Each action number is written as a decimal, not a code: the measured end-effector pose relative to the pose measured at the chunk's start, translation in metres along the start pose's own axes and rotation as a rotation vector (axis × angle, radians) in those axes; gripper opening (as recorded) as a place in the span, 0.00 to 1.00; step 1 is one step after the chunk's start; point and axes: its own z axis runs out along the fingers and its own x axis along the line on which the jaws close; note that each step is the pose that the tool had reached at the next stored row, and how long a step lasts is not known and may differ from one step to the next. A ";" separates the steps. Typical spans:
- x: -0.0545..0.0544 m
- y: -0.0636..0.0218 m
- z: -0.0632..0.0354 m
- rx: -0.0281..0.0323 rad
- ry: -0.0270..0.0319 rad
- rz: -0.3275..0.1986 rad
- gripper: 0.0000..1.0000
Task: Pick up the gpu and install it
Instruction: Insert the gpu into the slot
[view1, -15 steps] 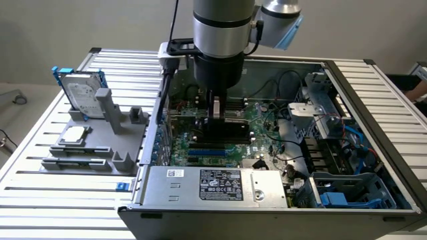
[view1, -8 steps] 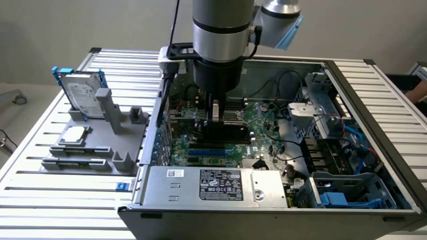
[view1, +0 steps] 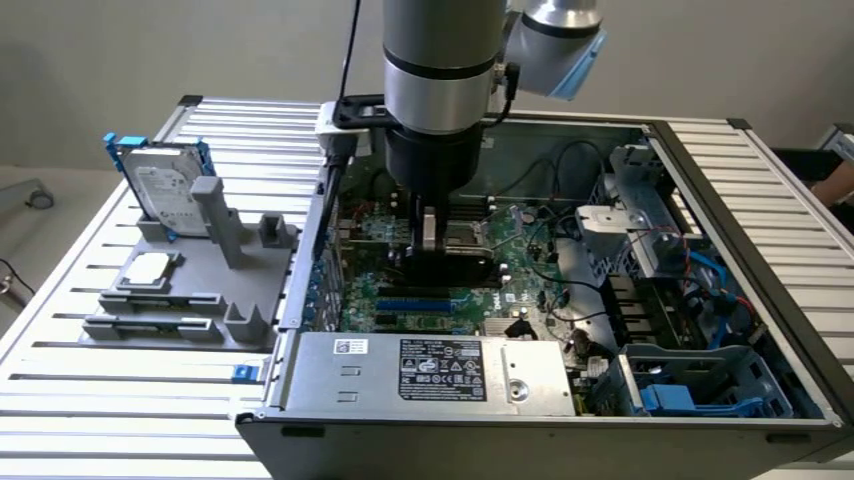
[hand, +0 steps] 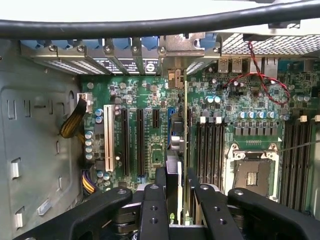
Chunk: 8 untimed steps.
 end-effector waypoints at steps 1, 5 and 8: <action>0.000 0.0003 0.0015 0.0001 -0.0001 0.000 0.27; 0.000 0.0009 0.0071 -0.0003 0.0000 0.000 0.27; 0.001 0.0013 0.0111 -0.0009 -0.0001 0.000 0.27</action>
